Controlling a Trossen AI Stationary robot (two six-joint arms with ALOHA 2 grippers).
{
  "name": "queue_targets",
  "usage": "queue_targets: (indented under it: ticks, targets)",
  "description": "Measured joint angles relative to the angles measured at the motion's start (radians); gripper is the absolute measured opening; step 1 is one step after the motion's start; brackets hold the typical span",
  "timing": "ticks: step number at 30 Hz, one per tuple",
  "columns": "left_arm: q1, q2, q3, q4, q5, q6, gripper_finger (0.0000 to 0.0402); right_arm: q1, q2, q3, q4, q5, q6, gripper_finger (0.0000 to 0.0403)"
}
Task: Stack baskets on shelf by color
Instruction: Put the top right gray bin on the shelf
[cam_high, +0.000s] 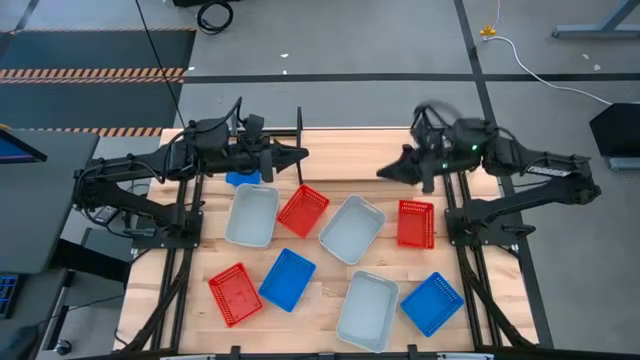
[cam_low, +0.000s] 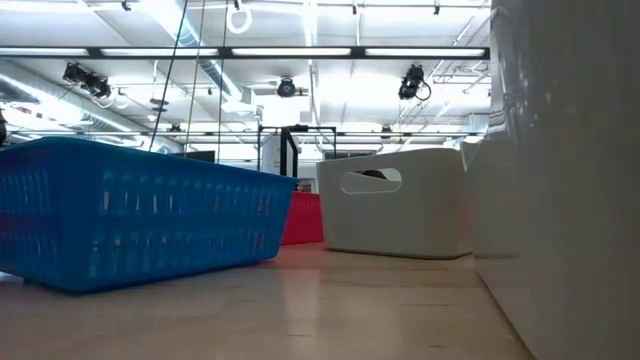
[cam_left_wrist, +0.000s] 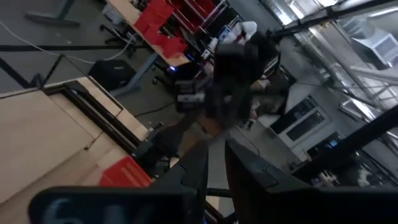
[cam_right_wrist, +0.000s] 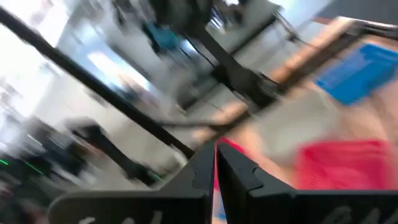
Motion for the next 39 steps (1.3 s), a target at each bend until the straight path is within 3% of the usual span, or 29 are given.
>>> queue_targets:
  ticks: [4,8,16,19,22,31,39]
  targets:
    - [0.000,-0.006,-0.001,-0.004,0.062,0.002,0.0077,0.000,0.026,0.044,0.165,0.000,0.108,0.0023]
    - [-0.001,-0.011,-0.001,-0.003,0.132,0.004,0.0091,0.000,0.042,0.045,0.346,0.000,0.041,0.0023]
    - [0.000,-0.028,-0.002,-0.025,0.257,0.067,0.0115,0.017,0.116,0.046,0.373,0.018,0.066,0.0023]
    - [0.001,-0.041,0.000,-0.030,0.296,0.073,0.0122,0.000,0.169,0.045,0.252,0.000,0.166,0.0030]
    - [0.001,-0.054,0.000,-0.060,0.306,0.077,0.0129,-0.006,0.224,0.045,0.010,-0.043,0.242,0.0047]
    - [-0.007,-0.109,0.000,-0.209,0.309,0.108,0.0145,-0.035,0.309,0.043,-0.768,-0.033,0.224,0.0129]
    - [-0.008,-0.113,-0.001,-0.291,0.290,0.158,0.0149,-0.046,0.315,0.005,-0.794,0.165,0.353,0.0208]
